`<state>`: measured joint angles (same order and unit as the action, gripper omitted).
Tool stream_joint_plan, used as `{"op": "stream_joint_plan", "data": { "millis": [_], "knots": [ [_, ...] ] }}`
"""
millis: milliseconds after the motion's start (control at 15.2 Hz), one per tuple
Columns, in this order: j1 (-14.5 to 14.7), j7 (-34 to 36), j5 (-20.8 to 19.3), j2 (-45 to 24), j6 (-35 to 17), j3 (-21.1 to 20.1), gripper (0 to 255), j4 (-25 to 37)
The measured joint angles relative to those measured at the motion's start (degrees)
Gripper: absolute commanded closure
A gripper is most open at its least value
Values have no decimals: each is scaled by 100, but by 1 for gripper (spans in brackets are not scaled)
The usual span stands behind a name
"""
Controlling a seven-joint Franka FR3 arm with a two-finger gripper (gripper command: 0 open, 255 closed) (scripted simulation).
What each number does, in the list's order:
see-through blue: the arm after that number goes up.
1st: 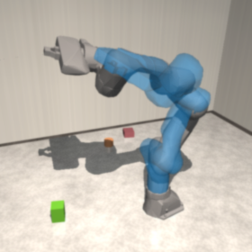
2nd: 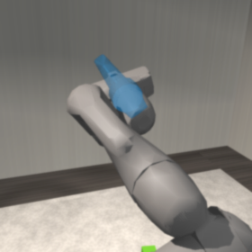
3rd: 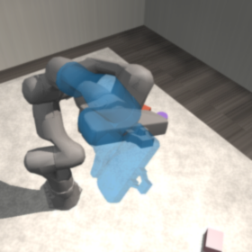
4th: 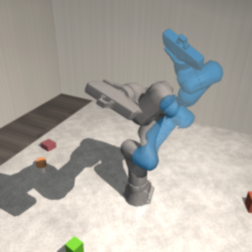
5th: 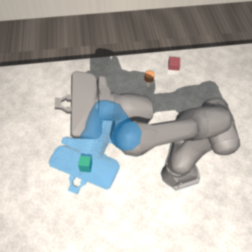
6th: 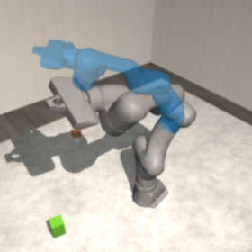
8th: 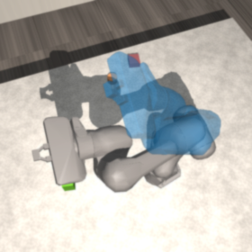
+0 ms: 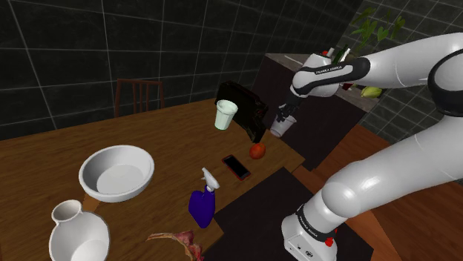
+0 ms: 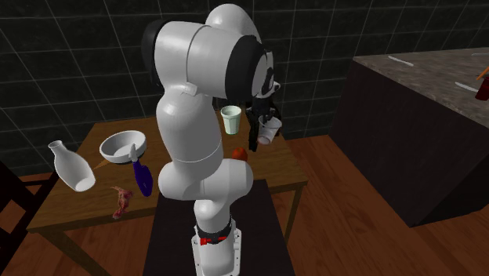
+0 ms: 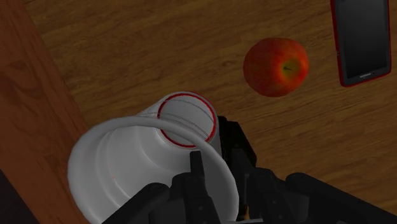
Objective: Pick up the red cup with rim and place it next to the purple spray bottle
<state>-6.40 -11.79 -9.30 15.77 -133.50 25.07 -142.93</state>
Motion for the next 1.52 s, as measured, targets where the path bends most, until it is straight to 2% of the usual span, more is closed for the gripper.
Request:
{"op": "stream_joint_plan", "data": {
  "millis": [1518],
  "knots": [
    [-12,95,-46,710,1909,-286,255,1217]
  ]
}}
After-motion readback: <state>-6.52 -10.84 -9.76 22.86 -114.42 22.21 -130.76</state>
